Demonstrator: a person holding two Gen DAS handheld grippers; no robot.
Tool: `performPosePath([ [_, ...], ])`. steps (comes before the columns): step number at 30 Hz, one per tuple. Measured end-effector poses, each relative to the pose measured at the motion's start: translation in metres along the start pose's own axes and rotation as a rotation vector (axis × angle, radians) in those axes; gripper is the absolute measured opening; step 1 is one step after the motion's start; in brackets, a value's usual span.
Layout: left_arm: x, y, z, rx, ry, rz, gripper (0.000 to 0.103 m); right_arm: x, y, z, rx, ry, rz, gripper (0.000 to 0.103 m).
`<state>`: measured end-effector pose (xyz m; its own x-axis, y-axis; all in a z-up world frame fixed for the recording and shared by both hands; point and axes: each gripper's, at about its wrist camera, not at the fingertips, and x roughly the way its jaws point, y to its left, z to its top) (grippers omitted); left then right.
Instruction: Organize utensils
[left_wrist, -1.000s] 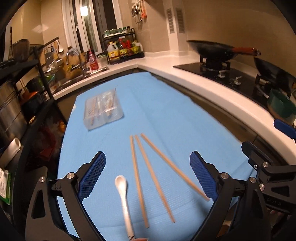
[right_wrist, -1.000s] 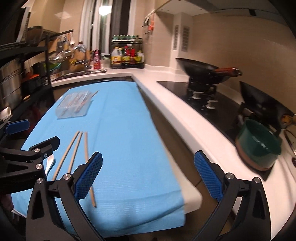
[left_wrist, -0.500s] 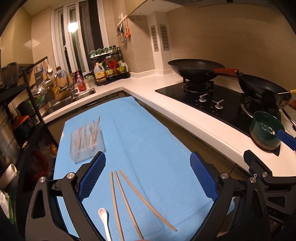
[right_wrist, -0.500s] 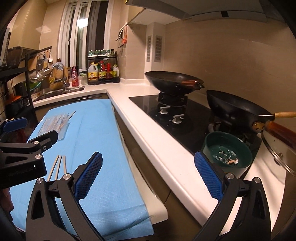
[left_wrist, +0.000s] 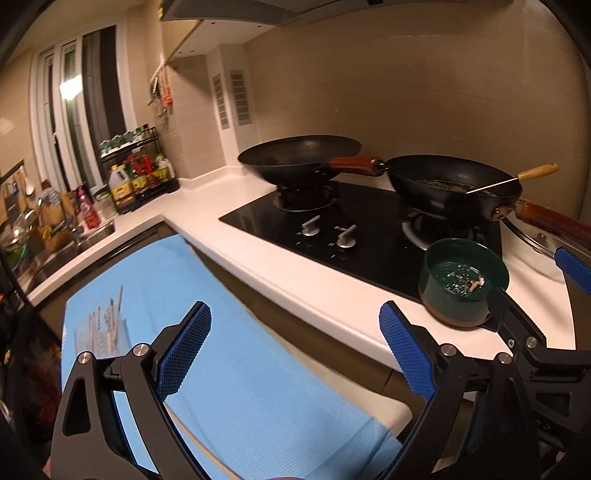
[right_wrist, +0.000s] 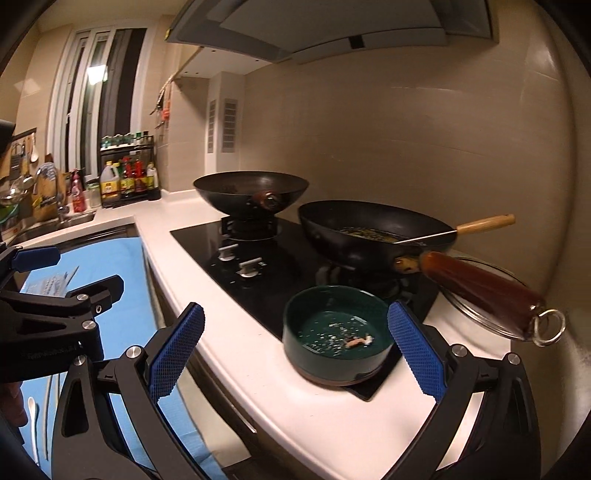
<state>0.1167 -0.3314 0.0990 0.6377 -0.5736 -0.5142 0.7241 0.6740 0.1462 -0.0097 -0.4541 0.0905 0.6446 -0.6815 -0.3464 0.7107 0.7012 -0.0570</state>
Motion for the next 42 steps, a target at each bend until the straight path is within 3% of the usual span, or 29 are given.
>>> performPosePath([
  [11, 0.006, -0.007, 0.031, 0.009, -0.042, -0.009, 0.09, 0.012, -0.01, 0.022, 0.037, -0.02, -0.008, 0.098],
  [22, 0.021, 0.024, 0.044, -0.042, -0.042, 0.047, 0.09, 0.036, 0.018, 0.028, 0.027, 0.01, 0.056, 0.098],
  [28, 0.034, 0.035, 0.059, -0.031, -0.054, 0.056, 0.09, 0.049, 0.023, 0.046, 0.057, -0.016, 0.03, 0.098],
  [32, 0.05, 0.032, 0.075, -0.007, -0.056, 0.039, 0.09, 0.058, 0.016, 0.054, 0.092, -0.021, -0.006, 0.098],
  [38, 0.073, 0.011, 0.097, 0.051, -0.05, -0.07, 0.09, 0.072, 0.007, 0.053, 0.099, 0.002, -0.035, 0.098],
  [42, 0.081, -0.004, 0.104, 0.083, -0.047, -0.091, 0.09, 0.077, 0.001, 0.053, 0.108, 0.007, -0.047, 0.098],
])
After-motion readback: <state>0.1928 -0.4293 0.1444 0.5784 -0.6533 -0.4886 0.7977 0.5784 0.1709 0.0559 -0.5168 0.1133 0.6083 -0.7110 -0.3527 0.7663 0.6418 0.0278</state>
